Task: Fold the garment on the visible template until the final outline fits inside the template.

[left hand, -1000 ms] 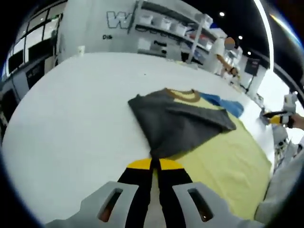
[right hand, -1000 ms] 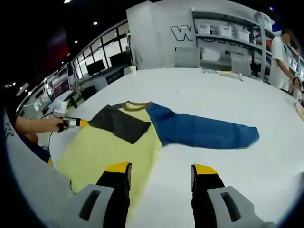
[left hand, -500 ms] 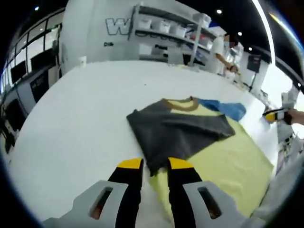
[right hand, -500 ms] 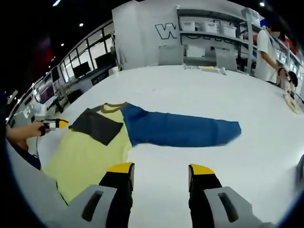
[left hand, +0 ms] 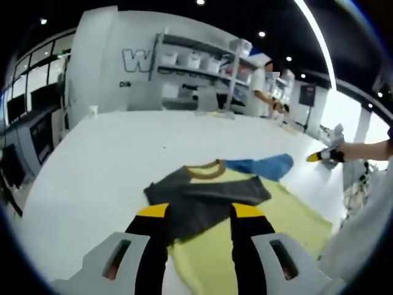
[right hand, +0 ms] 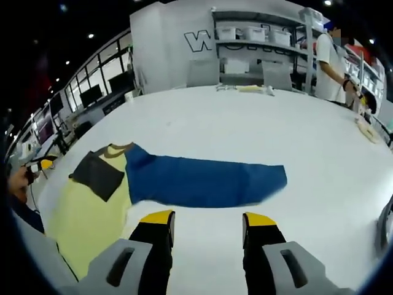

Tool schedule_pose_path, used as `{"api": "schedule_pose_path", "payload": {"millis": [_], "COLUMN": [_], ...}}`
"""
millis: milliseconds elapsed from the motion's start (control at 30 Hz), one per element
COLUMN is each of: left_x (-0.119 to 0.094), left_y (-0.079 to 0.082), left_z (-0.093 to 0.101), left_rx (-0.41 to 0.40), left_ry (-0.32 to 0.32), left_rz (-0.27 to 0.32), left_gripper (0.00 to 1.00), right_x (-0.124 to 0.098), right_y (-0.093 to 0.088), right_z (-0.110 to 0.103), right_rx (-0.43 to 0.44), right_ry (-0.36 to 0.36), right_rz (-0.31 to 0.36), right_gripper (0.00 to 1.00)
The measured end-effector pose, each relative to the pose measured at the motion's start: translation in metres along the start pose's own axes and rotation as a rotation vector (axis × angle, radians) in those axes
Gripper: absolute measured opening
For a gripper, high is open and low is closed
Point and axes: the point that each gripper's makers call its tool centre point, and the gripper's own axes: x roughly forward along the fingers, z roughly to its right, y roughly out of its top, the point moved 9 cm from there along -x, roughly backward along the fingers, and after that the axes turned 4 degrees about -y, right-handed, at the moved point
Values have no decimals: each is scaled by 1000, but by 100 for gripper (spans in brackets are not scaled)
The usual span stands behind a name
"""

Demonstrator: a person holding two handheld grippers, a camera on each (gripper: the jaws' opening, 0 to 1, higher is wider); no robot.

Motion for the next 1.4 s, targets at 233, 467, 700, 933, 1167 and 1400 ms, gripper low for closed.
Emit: {"api": "schedule_pose_path", "payload": {"millis": [233, 467, 700, 933, 1167, 1400], "left_x": [0, -9, -18, -32, -38, -41], "left_y": [3, 0, -8, -3, -8, -7], "left_z": [11, 13, 9, 11, 6, 10], "left_rx": [-3, 23, 10, -4, -8, -13], "left_ry": [-12, 24, 32, 57, 70, 72], "left_rz": [3, -57, -85, -64, -78, -73], "left_gripper": [54, 68, 69, 67, 66, 64], "right_x": [15, 36, 57, 67, 70, 78], "right_y": [14, 23, 30, 27, 23, 18], "right_z": [11, 18, 34, 53, 61, 66], "right_rx": [0, -12, 15, 61, 101, 120], "right_ry": [-15, -25, -53, -98, -175, -182], "right_rz": [4, -49, -69, -80, -90, -97], "right_gripper": [40, 37, 34, 32, 30, 24]}}
